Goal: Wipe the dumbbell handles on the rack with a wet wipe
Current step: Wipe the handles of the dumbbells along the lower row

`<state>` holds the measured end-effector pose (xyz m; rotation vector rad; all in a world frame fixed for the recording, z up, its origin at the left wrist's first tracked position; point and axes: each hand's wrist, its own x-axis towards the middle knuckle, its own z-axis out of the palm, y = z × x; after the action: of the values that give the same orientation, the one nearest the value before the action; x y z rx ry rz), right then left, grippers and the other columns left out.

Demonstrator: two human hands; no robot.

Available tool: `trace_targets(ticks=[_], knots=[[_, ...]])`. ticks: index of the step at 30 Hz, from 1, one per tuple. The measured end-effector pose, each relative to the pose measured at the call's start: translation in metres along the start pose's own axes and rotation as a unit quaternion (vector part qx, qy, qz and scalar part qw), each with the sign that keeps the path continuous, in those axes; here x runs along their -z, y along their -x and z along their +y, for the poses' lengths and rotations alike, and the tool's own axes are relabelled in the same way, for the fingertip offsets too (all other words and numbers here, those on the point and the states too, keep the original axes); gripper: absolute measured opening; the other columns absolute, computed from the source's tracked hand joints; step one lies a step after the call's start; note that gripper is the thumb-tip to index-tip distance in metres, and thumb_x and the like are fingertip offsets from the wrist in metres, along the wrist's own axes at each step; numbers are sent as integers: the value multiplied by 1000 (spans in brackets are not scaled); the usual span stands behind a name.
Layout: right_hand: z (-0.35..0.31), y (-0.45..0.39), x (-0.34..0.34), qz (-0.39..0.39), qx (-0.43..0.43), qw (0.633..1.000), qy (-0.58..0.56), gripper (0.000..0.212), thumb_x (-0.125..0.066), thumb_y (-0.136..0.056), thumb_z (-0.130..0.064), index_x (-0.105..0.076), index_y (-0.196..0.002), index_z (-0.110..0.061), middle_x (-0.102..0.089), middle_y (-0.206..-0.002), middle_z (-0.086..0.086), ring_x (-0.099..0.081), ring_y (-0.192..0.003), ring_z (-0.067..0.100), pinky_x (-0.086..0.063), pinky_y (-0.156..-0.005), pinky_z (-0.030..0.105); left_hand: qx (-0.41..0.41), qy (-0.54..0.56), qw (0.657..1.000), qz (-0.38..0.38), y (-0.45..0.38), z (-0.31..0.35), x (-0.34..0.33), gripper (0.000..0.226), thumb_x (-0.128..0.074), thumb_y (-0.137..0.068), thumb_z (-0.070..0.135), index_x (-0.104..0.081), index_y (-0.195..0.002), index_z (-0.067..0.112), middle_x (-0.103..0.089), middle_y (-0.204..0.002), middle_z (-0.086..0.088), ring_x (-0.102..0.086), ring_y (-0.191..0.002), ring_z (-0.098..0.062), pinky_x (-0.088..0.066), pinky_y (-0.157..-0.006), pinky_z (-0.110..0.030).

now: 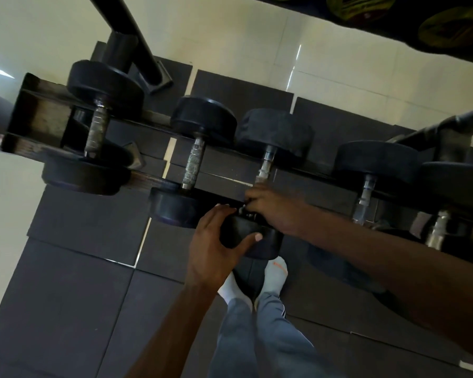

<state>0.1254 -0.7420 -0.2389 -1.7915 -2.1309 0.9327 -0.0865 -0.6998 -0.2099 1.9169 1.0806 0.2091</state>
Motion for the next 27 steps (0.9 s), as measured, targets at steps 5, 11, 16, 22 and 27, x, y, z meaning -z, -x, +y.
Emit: trace_targets(ticks=[5, 11, 16, 22, 27], knots=[[20, -12, 30, 43, -15, 998, 53, 16, -62, -85, 0, -73, -90, -10, -56, -99, 3, -51, -92, 16, -42, -82, 26, 0, -7, 1000, -2, 0, -1, 1, 72, -79, -74, 68, -62, -131, 29, -57, -141, 9, -50, -135, -9, -50, -107, -34], [-4, -8, 13, -23, -32, 999, -8, 9, -65, -88, -13, -72, -93, -13, -56, -98, -1, -59, -88, 15, -44, -80, 20, -10, 1, 1000, 0, 1, -2, 1, 67, -81, -74, 62, -62, -129, 29, -58, -137, 8, -53, -130, -10, -52, -105, -38], [2, 13, -7, 133, -91, 980, -114, 21, -73, -80, 5, -81, -90, -11, -68, -94, 2, -67, -87, 17, -54, -78, 34, -5, 9, 1000, 5, 1, -5, 0, 69, -81, -74, 62, -63, -130, 25, -58, -139, 7, -52, -133, -11, -51, -107, -40], [-4, 21, -2, 81, -49, 990, -102, 24, -71, -83, 3, -80, -97, -13, -67, -102, -2, -63, -96, 11, -53, -86, 28, 0, 5, 1000, 5, 3, -7, -3, 71, -81, -74, 64, -62, -132, 26, -56, -142, 10, -47, -138, -6, -47, -111, -33], [25, -14, 29, 119, -106, 986, 44, 23, -61, -88, 6, -73, -99, -10, -59, -105, 4, -61, -92, 21, -53, -84, 36, 1, -4, 1000, -6, 1, -7, -2, 73, -82, -75, 64, -61, -133, 26, -56, -142, 10, -45, -138, -4, -45, -113, -34]])
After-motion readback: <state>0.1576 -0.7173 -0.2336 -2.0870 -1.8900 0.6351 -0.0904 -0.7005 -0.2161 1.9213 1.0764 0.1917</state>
